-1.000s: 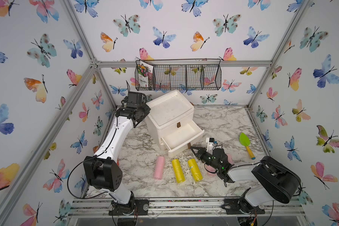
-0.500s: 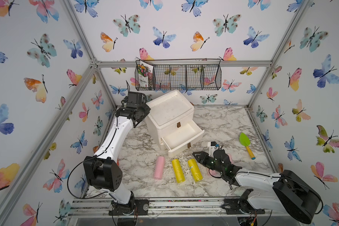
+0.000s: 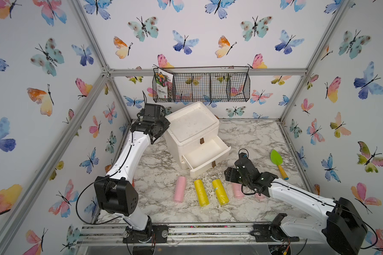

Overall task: Sort the rolls of trash bags by color and place them into the drawer
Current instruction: Pick up the roll of trash bags from the center of the board.

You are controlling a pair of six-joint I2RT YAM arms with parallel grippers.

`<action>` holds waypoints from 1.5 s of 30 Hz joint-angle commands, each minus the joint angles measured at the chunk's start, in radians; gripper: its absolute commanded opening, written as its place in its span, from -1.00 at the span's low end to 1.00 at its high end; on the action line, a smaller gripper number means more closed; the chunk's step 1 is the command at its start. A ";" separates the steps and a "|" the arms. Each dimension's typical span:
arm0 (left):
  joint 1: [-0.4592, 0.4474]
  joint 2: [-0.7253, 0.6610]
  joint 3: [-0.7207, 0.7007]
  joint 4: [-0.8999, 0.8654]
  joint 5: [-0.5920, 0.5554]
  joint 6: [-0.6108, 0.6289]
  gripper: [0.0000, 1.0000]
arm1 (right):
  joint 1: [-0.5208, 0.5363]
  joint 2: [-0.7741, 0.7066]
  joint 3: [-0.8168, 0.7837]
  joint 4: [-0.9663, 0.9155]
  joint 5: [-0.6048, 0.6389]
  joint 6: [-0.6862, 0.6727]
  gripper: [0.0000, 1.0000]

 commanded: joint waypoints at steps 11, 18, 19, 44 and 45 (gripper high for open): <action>-0.005 0.046 -0.053 0.008 0.123 -0.073 -1.00 | -0.001 0.070 0.029 -0.233 0.101 -0.085 0.58; -0.004 0.046 -0.056 0.011 0.124 -0.073 -1.00 | -0.011 0.105 -0.027 -0.143 0.022 -0.105 0.57; -0.004 0.045 -0.056 0.010 0.125 -0.072 -1.00 | -0.017 0.104 -0.036 -0.124 0.009 -0.109 0.56; 0.000 0.045 -0.055 0.013 0.131 -0.076 -1.00 | -0.098 -0.008 0.038 -0.152 -0.137 -0.087 -0.11; 0.000 0.044 -0.055 0.014 0.134 -0.078 -1.00 | -0.098 -0.034 0.050 -0.162 -0.148 -0.071 -0.11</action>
